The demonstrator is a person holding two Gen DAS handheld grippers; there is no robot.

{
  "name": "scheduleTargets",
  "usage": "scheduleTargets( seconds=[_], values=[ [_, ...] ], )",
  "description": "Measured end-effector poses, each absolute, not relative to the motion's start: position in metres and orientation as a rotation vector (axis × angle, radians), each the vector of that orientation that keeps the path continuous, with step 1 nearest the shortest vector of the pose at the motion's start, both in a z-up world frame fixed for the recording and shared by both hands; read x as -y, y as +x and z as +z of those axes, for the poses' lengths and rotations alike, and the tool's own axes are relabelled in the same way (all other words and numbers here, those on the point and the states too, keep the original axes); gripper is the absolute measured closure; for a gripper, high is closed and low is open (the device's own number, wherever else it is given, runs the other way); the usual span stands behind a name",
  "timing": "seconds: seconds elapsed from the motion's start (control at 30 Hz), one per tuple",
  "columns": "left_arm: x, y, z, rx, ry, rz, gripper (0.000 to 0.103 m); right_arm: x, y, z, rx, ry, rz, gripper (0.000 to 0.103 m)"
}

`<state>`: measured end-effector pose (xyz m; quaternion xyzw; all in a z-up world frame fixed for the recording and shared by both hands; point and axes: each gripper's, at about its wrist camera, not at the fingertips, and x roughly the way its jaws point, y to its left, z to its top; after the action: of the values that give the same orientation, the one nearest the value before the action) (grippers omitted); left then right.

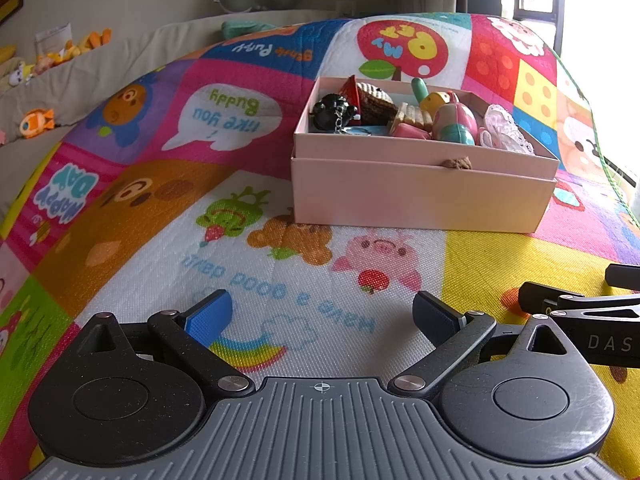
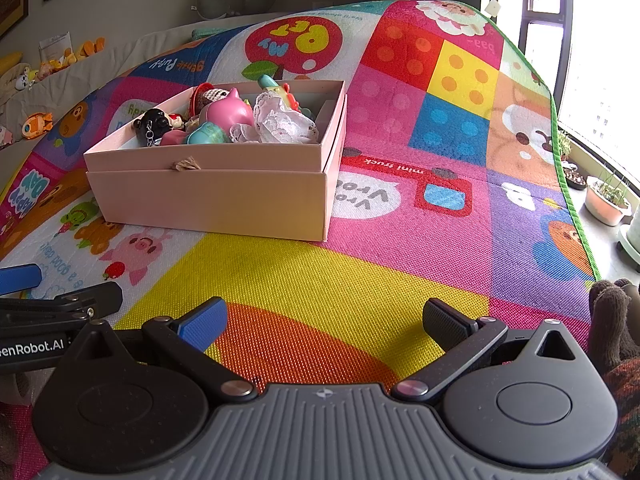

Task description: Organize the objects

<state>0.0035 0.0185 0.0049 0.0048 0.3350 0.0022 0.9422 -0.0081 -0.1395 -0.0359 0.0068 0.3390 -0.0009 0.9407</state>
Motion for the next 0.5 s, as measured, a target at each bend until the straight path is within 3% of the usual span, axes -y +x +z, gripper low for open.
scheduleTargets(
  seconds=[0.5],
  values=[
    [-0.0183, 0.0037, 0.0049, -0.684, 0.010, 0.005, 0.003, 0.1390, -0.0081, -0.0363, -0.692, 0.014, -0.002, 0.000]
  ],
)
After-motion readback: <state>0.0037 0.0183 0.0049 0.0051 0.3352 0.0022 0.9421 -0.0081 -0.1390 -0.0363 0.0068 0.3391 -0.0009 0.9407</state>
